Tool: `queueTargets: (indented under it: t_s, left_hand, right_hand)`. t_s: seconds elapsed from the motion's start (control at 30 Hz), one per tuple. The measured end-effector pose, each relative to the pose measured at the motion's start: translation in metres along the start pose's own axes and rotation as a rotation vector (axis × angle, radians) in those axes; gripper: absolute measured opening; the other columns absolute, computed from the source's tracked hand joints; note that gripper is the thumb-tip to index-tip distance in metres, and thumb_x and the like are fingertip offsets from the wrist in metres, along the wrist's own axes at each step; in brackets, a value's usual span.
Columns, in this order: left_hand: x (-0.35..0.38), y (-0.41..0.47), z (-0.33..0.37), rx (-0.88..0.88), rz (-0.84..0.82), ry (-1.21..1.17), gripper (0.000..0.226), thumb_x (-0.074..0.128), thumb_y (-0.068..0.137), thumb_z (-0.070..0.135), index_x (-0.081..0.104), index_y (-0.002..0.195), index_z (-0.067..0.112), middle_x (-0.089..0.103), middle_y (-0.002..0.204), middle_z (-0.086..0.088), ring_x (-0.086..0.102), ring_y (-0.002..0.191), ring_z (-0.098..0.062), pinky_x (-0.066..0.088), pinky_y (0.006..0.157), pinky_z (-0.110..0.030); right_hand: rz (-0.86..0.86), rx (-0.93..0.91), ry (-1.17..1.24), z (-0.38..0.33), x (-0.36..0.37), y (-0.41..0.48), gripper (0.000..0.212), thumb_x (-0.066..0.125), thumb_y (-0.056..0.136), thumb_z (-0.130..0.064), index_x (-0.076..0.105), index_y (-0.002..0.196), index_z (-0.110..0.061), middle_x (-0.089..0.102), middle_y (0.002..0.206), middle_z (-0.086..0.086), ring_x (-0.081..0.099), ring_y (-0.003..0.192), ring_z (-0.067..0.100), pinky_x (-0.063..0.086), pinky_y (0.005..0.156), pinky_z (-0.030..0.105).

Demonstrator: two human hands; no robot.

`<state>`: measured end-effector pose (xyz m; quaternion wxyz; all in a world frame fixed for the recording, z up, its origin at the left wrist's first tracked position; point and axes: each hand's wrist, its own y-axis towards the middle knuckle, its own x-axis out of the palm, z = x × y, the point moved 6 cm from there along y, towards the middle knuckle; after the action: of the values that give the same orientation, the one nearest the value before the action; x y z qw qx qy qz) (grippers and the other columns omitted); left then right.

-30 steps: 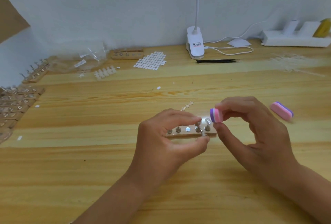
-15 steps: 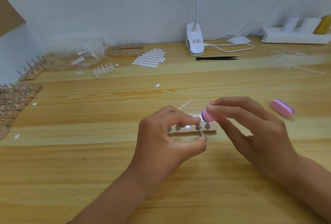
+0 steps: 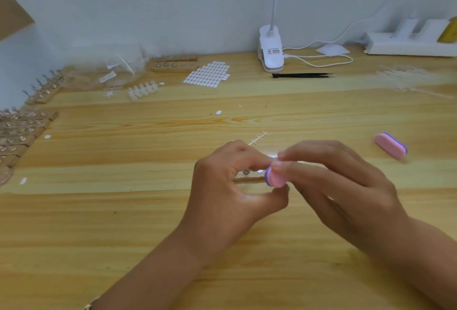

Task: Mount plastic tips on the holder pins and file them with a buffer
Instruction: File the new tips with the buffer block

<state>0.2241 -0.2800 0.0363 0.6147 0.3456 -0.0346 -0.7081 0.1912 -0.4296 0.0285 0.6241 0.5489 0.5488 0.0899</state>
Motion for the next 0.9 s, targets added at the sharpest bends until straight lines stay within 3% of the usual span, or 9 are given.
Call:
queueTargets:
  t_s: [0.17,0.33,0.5,0.63,0.7,0.83,0.9]
  left_hand:
    - [0.0,0.002,-0.003,-0.034,-0.002,-0.001,0.029,0.086,0.057,0.007,0.074,0.077,0.025,0.068,0.075,0.009,0.064,0.073,-0.01,0.046,0.069,-0.016]
    - [0.0,0.001,-0.003,-0.013,-0.002,-0.001,0.025,0.085,0.058,0.009,0.074,0.076,0.022,0.068,0.076,0.009,0.065,0.074,-0.011,0.048,0.068,-0.02]
    - [-0.002,0.002,-0.006,-0.053,0.01,-0.044,0.032,0.086,0.057,0.008,0.073,0.078,0.028,0.067,0.075,0.015,0.064,0.073,-0.009,0.044,0.067,-0.013]
    - [-0.001,0.001,-0.002,0.004,-0.004,-0.052,0.029,0.085,0.06,0.008,0.072,0.079,0.026,0.069,0.079,0.01,0.066,0.077,-0.013,0.048,0.069,-0.02]
    - [-0.004,0.002,-0.001,0.011,0.031,-0.061,0.033,0.084,0.06,0.008,0.071,0.082,0.029,0.069,0.08,0.011,0.066,0.077,-0.011,0.05,0.069,-0.022]
    - [-0.004,0.002,-0.003,-0.001,0.025,-0.103,0.034,0.086,0.065,0.006,0.076,0.092,0.024,0.073,0.087,0.012,0.068,0.081,-0.013,0.053,0.071,-0.032]
    - [-0.003,0.001,-0.002,0.016,-0.002,-0.118,0.033,0.086,0.068,0.005,0.076,0.095,0.021,0.074,0.09,0.011,0.07,0.085,-0.015,0.054,0.075,-0.031]
  right_hand:
    - [0.011,0.069,-0.003,0.011,-0.007,0.001,0.02,0.064,0.094,0.003,0.072,0.11,-0.003,0.068,0.106,0.011,0.067,0.099,0.019,0.053,0.085,0.032]
    - [-0.017,0.015,-0.004,0.002,0.0,0.0,0.022,0.064,0.092,0.007,0.073,0.108,-0.004,0.068,0.107,0.01,0.067,0.1,0.021,0.053,0.088,0.031]
    - [0.062,0.15,-0.004,0.019,-0.009,0.0,0.026,0.068,0.089,0.002,0.068,0.113,-0.008,0.07,0.107,0.009,0.068,0.101,0.018,0.054,0.091,0.031]
    - [0.025,0.056,0.031,0.006,-0.003,-0.001,0.029,0.068,0.09,0.003,0.065,0.116,-0.011,0.068,0.109,0.009,0.067,0.102,0.019,0.052,0.092,0.027]
    - [0.03,0.104,-0.011,0.018,-0.007,0.0,0.029,0.068,0.089,0.004,0.066,0.114,-0.01,0.069,0.107,0.01,0.068,0.1,0.02,0.053,0.091,0.028]
    - [0.12,0.127,-0.023,0.016,-0.013,0.002,0.027,0.071,0.087,0.003,0.068,0.111,-0.008,0.068,0.105,0.006,0.066,0.101,0.011,0.045,0.095,0.013]
    - [0.114,0.044,-0.005,0.003,-0.009,0.001,0.025,0.07,0.091,0.0,0.068,0.113,-0.011,0.068,0.106,0.008,0.065,0.103,0.013,0.048,0.094,0.019]
